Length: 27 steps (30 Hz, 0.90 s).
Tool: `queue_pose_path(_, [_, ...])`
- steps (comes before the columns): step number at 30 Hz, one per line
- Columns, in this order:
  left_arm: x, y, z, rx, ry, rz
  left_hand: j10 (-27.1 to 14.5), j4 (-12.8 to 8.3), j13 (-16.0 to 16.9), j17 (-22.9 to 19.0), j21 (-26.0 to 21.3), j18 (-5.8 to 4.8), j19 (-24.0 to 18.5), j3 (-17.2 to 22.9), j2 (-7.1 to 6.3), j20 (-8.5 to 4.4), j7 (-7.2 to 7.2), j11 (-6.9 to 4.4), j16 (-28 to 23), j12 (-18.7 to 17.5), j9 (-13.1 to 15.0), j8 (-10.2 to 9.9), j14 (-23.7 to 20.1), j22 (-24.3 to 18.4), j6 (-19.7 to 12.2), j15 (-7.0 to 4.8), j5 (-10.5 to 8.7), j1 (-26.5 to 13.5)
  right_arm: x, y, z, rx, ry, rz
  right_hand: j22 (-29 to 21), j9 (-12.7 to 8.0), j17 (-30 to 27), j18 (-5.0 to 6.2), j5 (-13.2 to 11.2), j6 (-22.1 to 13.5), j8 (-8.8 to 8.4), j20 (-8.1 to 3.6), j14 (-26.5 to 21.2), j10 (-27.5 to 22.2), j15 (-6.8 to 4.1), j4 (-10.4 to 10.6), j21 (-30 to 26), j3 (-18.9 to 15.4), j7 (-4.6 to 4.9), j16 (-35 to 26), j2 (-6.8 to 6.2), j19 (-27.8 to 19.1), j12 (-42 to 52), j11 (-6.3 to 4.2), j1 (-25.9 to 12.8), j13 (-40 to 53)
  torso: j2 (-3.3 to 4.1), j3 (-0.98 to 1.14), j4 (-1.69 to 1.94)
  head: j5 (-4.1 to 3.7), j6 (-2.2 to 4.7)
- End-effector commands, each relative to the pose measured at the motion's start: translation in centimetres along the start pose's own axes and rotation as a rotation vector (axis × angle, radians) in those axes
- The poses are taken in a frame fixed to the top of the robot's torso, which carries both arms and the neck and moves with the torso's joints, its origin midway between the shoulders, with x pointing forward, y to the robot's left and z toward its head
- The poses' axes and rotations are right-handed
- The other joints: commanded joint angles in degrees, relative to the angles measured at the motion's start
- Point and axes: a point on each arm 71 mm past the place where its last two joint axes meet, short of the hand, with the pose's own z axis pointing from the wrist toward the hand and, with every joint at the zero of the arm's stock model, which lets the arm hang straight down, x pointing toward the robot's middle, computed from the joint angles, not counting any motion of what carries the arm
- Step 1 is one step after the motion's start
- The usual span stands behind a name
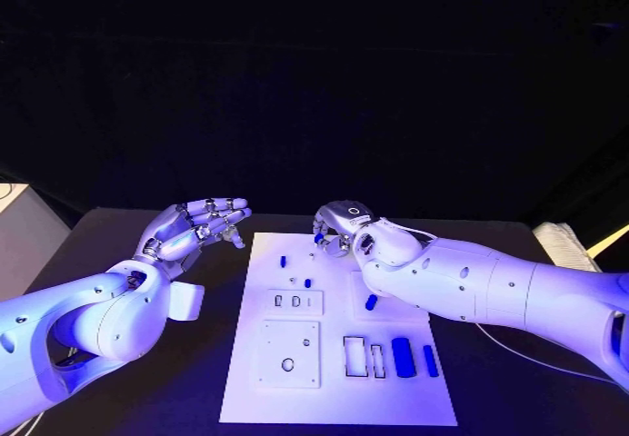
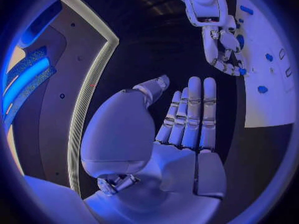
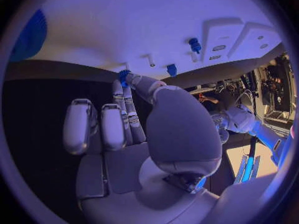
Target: Assemble the parts on the task board
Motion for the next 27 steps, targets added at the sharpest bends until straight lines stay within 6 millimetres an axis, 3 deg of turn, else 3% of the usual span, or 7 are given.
queue_pose_path(1, [0.32,-0.17,0.06,0.006,0.018,-0.012,-0.37,0.10,0.00,-0.10,0.28,1.19,-0.41,0.30,0.35,-0.04,0.14,-0.06,0.39,-0.02,0.10,-0.26,-0.50,0.07,-0.21,0.03,-0.28,-0.08,0.04,0.31,0.09,-0.013,-0.007,-0.018,0.07,0.04,0.05,-1.13,0.15,0.47,0.13,-0.20,1.47,0.21,-0.20,0.00,0.20,0.28,0.12,0.27,0.25,0.27,0.18,0.20,-0.16,0.04,0.07,-0.02,0.14,-0.01,-0.13])
queue_pose_path(19, [0.27,-0.21,0.10,0.005,0.016,-0.010,-0.39,0.09,0.01,-0.18,0.45,1.19,-0.60,0.32,0.34,0.00,0.14,-0.04,0.41,0.01,0.13,-0.26,-0.61,0.18,-0.21,0.06,-0.31,-0.11,0.41,0.68,0.14,-0.020,0.019,-0.009,0.03,0.14,0.01,-1.12,0.07,0.44,0.15,-0.18,1.46,0.22,-0.17,0.07,0.16,0.25,0.14,0.28,0.18,0.23,0.13,0.24,-0.35,0.04,0.02,-0.06,-0.04,0.25,-0.82])
queue_pose_path(27, [0.25,-0.23,0.11,0.006,0.015,-0.010,-0.39,0.09,0.01,-0.18,0.45,1.19,-0.60,0.32,0.34,0.00,0.14,-0.04,0.41,0.01,0.13,-0.26,-0.61,0.18,-0.21,0.06,-0.31,-0.11,0.55,0.45,0.26,-0.006,0.034,-0.015,-1.22,0.43,-0.49,-0.84,-0.69,-0.86,-0.46,0.09,1.22,-1.05,0.19,0.24,-0.91,0.48,0.56,0.13,-0.55,-0.60,-0.85,0.71,-1.05,-0.29,0.06,-0.07,0.04,0.15,-0.94])
